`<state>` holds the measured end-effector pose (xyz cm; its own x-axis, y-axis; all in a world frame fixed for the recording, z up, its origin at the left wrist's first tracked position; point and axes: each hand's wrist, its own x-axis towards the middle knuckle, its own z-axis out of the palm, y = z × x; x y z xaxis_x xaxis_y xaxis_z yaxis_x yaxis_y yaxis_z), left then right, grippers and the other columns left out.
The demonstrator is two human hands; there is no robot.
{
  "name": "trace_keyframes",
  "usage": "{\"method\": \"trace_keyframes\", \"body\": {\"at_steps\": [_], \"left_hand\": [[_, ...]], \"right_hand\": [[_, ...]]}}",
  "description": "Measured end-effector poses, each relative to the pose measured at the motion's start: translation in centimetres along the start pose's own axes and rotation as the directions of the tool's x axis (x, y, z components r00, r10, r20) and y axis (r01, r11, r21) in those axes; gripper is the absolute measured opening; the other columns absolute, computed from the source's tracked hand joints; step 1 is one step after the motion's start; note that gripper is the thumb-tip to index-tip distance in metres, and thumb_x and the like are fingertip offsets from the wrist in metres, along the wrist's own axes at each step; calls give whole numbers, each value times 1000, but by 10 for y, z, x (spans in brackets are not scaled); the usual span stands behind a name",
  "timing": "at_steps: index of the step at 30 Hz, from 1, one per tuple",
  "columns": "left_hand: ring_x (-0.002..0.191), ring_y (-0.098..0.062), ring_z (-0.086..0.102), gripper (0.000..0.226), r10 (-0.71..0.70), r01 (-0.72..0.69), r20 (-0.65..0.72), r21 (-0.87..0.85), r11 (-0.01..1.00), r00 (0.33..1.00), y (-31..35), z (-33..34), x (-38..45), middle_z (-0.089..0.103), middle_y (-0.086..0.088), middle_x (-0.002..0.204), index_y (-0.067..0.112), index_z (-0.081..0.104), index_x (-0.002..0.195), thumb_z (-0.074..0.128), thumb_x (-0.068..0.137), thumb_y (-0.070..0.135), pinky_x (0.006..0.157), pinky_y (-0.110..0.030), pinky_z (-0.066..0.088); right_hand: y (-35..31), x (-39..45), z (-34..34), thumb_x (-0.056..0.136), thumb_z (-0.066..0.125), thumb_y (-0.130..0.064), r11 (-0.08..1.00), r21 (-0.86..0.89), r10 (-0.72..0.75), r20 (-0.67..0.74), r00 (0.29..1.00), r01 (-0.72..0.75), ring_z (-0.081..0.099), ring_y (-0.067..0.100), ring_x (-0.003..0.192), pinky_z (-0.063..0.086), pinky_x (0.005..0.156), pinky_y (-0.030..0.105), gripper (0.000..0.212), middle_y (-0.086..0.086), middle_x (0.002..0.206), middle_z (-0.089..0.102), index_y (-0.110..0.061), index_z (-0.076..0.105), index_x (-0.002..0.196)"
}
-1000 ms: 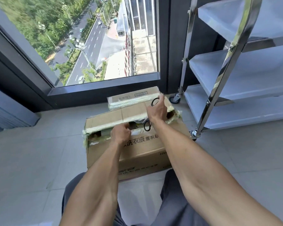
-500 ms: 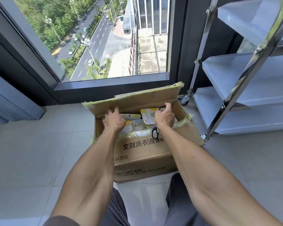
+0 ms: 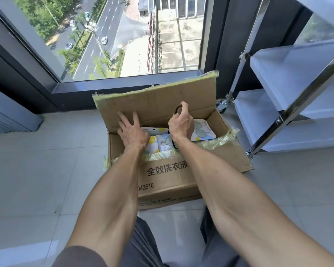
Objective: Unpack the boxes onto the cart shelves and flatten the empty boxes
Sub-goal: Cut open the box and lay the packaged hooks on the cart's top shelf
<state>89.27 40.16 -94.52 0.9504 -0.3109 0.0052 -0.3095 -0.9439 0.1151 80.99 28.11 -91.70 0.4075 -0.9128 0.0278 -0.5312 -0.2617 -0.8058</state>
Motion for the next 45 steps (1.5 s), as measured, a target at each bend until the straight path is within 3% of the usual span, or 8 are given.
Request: {"method": "trace_keyframes", "body": {"at_steps": [7, 15, 20, 25, 35, 38, 41, 45], "left_hand": [[112, -35, 51, 46, 20, -2, 353, -50, 999, 935, -14, -4, 52, 60, -14, 114, 24, 51, 123, 57, 78, 32, 100, -45, 37], [134, -36, 32, 50, 53, -66, 380, 21, 998, 924, -19, 14, 51, 39, -18, 143, 18, 38, 139, 43, 96, 41, 109, -53, 25], [129, -30, 42, 34, 242, -243, -20, -149, 959, 970, 1, 17, 1, 43, -15, 147, 8, 64, 116, 46, 97, 28, 105, -42, 36], [78, -30, 66, 46, 50, 53, 139, -652, 756, 989, 15, 13, -48, 71, -10, 78, 4, 69, 76, 42, 101, 31, 68, -36, 49], [57, -11, 52, 20, 192, 356, 485, -810, 466, 853, 45, -37, -71, 64, -3, 76, 8, 67, 92, 57, 98, 25, 49, -21, 31], [56, -9, 57, 12, 280, 442, 564, -805, 395, 777, 60, -50, -80, 65, -3, 75, 11, 61, 87, 59, 97, 18, 51, -19, 35], [37, -7, 51, 24, 246, 468, 527, -844, 262, 814, 71, -53, -84, 60, 0, 52, 7, 54, 75, 52, 97, -2, 39, -16, 35], [47, -12, 52, 16, 161, 439, 485, -862, 252, 860, 65, -48, -83, 65, -13, 71, 1, 63, 77, 62, 93, 1, 47, -20, 34]], "right_hand": [[12, 11, 7, 91, 43, -2, 999, -1, 36, 41, 999, -36, 63, 33, 83, 33, 61, 30, 31, 9, 93, 70, -17, 52, 117], [18, 25, 5, 92, 43, -6, 988, 78, 134, 12, 991, -135, 48, 23, 74, 32, 63, 29, 27, 1, 82, 57, -19, 55, 113], [7, 22, -1, 98, 40, -15, 912, 296, 318, -74, 945, -284, 46, 23, 76, 27, 59, 24, 18, 2, 85, 51, -15, 54, 109], [-8, 12, -13, 98, 39, -12, 787, 499, 461, -85, 883, -363, 55, 27, 82, 34, 64, 27, 18, 10, 96, 61, -13, 55, 109], [-17, -11, -56, 93, 39, -11, 492, 703, 589, 166, 791, -513, 72, 29, 69, 60, 72, 47, 29, 17, 79, 72, -1, 65, 100], [-18, -16, -66, 92, 43, -14, 600, 621, 552, 133, 823, -504, 71, 31, 82, 57, 71, 38, 31, 16, 94, 73, 0, 69, 102], [-18, -25, -70, 94, 48, -21, 825, 363, 423, 111, 900, -432, 66, 33, 92, 40, 66, 29, 27, 14, 104, 70, -5, 68, 101], [-17, -22, -67, 96, 44, -23, 907, 239, 287, 252, 924, -347, 63, 35, 100, 50, 77, 35, 28, 15, 111, 67, -8, 65, 107]]}}
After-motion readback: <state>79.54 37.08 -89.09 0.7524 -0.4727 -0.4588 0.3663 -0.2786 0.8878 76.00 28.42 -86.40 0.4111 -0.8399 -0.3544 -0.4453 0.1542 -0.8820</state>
